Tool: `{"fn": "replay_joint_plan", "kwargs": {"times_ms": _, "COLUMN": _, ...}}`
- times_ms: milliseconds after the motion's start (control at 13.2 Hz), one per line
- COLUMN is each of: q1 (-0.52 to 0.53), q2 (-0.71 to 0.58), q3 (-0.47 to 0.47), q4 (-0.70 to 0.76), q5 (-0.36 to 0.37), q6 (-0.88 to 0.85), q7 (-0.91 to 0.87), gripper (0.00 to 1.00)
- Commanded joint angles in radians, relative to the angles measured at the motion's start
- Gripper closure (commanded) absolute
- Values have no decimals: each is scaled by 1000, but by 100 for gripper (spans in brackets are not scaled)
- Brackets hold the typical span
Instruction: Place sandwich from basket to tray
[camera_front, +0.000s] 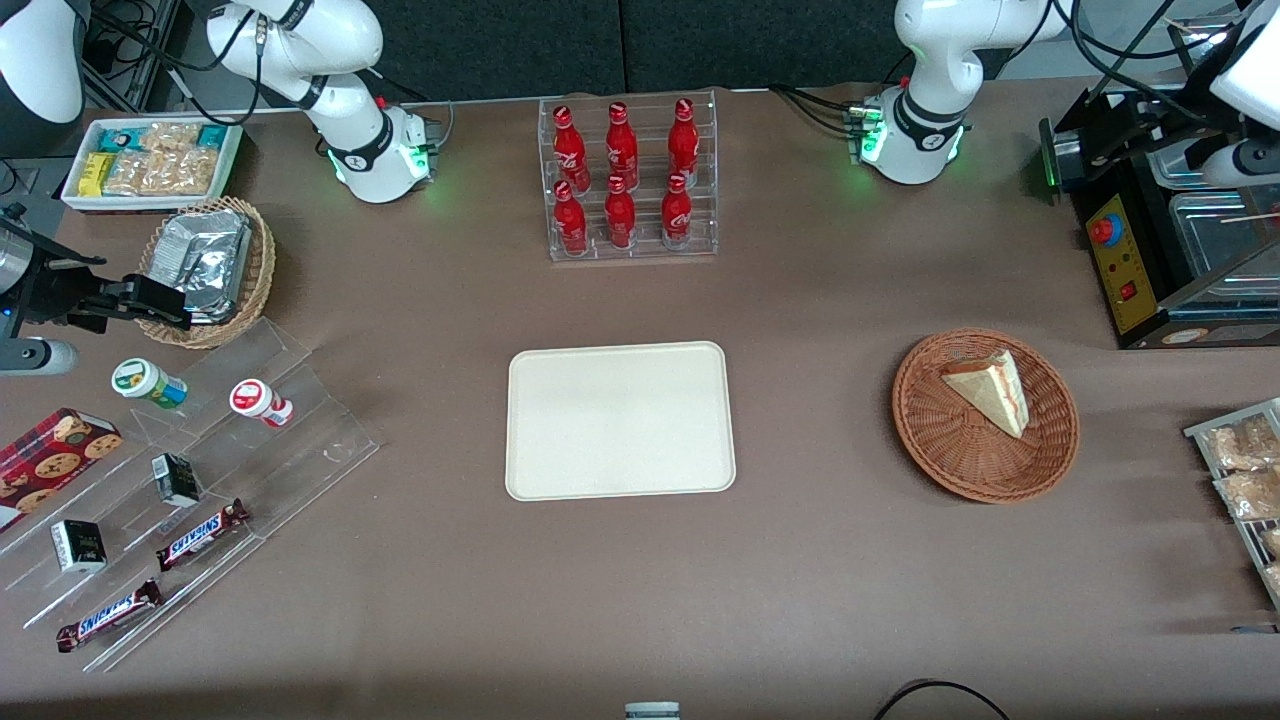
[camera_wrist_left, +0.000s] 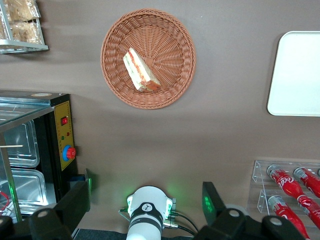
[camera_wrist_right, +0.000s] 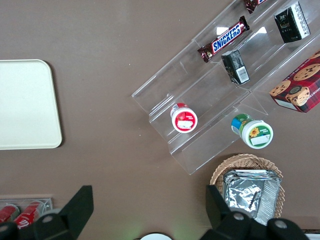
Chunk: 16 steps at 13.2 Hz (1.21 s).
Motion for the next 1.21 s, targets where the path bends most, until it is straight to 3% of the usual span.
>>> {"fn": "replay_joint_plan", "kwargs": {"times_ms": 0, "q1": -1, "q2": -42, "q3": 4, "q4": -16, "q5": 5, "q6": 3, "q7": 9, "gripper": 0}}
{"fn": "replay_joint_plan", "kwargs": {"times_ms": 227, "q1": 14, "q2": -26, "q3": 7, "q4": -42, "q5": 6, "q6": 29, "q7": 9, "gripper": 0}}
{"fn": "replay_joint_plan", "kwargs": {"times_ms": 530, "q1": 72, "q2": -68, "q3": 33, "q4": -282, "q5": 13, "q6": 231, "q7": -20, "gripper": 0}}
{"fn": "replay_joint_plan", "kwargs": {"times_ms": 909, "q1": 131, "q2": -162, "q3": 60, "q4": -724, "q5": 0, "q6": 689, "q7": -282, "gripper": 0}}
{"fn": "replay_joint_plan", "kwargs": {"times_ms": 1136, "q1": 169, "q2": -148, "q3": 60, "q4": -862, "q5": -6, "q6": 872, "q7": -348, "gripper": 0}}
